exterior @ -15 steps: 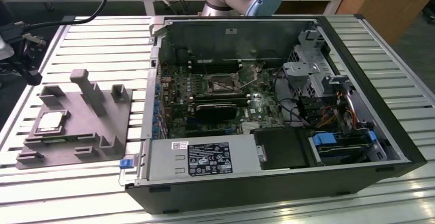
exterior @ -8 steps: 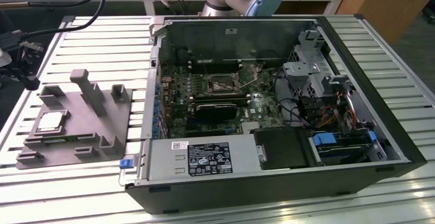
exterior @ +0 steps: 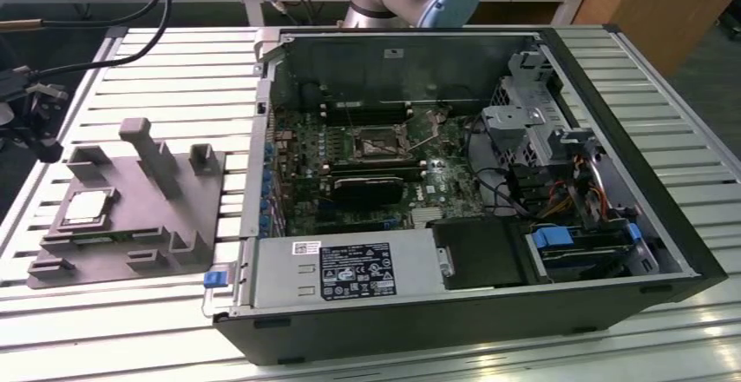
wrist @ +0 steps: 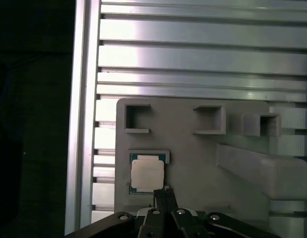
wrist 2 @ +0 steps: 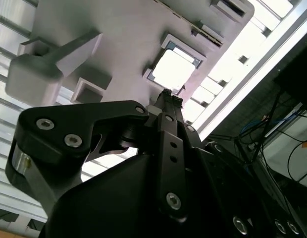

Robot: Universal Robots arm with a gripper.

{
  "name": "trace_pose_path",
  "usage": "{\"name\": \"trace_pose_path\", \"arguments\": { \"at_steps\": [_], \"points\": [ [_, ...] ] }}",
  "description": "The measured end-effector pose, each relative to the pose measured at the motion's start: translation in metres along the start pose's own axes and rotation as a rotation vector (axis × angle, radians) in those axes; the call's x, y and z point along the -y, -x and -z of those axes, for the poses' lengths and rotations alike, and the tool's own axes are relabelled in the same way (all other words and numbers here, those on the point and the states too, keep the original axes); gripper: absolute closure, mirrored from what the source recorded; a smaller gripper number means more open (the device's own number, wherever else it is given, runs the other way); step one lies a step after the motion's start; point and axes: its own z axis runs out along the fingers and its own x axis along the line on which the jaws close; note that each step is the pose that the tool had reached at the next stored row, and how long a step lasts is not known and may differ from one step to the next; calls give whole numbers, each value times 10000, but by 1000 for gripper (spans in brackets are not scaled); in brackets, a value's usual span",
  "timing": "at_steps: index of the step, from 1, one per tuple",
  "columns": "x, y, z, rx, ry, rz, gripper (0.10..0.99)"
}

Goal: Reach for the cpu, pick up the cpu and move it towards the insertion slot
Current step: 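Pick up the cpu and move it towards the insertion slot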

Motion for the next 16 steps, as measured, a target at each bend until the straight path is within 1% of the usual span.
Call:
{"name": "trace_pose_path", "arguments": {
  "at_steps": [4,7,16],
  "points": [
    [8,-64,-69,9,-1,0,980],
    [17,-95,-124,17,0,1,980],
    [74,-104,-284,16,2,0,980]
  ]
}}
